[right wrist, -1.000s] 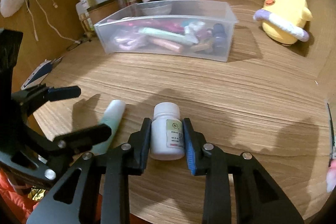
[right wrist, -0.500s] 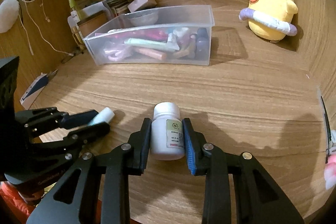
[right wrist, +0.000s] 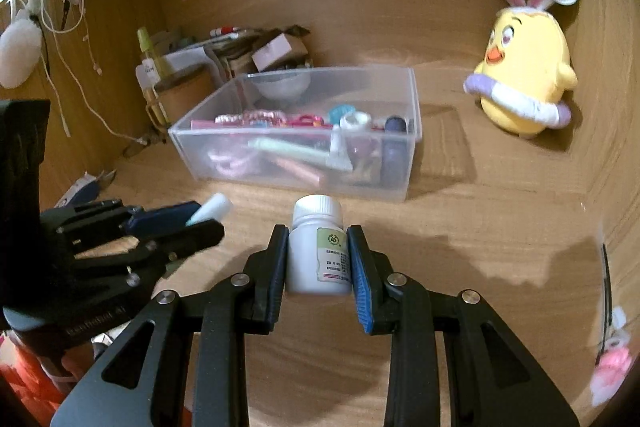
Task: Organize objects
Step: 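Carry the teal bottle and pill bottle into the clear box and release both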
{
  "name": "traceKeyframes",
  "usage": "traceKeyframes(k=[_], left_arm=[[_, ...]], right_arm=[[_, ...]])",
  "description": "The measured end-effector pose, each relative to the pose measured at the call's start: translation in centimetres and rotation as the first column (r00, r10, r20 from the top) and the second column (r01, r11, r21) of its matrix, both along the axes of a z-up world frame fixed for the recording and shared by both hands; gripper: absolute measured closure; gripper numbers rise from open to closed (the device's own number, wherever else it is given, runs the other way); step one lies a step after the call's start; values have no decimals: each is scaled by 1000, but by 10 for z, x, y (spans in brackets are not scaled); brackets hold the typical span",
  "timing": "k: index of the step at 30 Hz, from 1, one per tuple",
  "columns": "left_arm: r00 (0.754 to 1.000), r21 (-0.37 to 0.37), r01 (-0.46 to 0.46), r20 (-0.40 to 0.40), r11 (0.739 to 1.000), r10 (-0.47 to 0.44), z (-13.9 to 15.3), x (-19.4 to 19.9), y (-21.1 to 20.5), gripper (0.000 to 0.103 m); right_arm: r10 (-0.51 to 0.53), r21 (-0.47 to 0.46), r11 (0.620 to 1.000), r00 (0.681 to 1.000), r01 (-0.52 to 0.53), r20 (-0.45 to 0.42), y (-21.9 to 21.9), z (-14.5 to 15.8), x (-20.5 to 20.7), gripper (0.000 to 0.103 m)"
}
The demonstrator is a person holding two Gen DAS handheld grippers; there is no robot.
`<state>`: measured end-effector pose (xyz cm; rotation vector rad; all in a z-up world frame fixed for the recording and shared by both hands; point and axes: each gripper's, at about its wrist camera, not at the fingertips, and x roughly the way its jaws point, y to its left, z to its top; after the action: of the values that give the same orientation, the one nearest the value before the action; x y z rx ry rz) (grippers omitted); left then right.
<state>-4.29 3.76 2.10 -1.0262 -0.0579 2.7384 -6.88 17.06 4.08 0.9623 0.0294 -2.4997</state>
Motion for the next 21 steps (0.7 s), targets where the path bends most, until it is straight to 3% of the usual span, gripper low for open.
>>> traceKeyframes(k=[14, 21], left_arm=[[996, 23, -37, -80, 999, 39, 48, -51, -30, 79], [995, 22, -42, -86, 999, 43, 62, -78, -39, 79]], right_arm=[[-30, 17, 999, 995, 32, -94, -15, 38, -63, 76], [-34, 5, 999, 995, 35, -92, -20, 52, -97, 76]])
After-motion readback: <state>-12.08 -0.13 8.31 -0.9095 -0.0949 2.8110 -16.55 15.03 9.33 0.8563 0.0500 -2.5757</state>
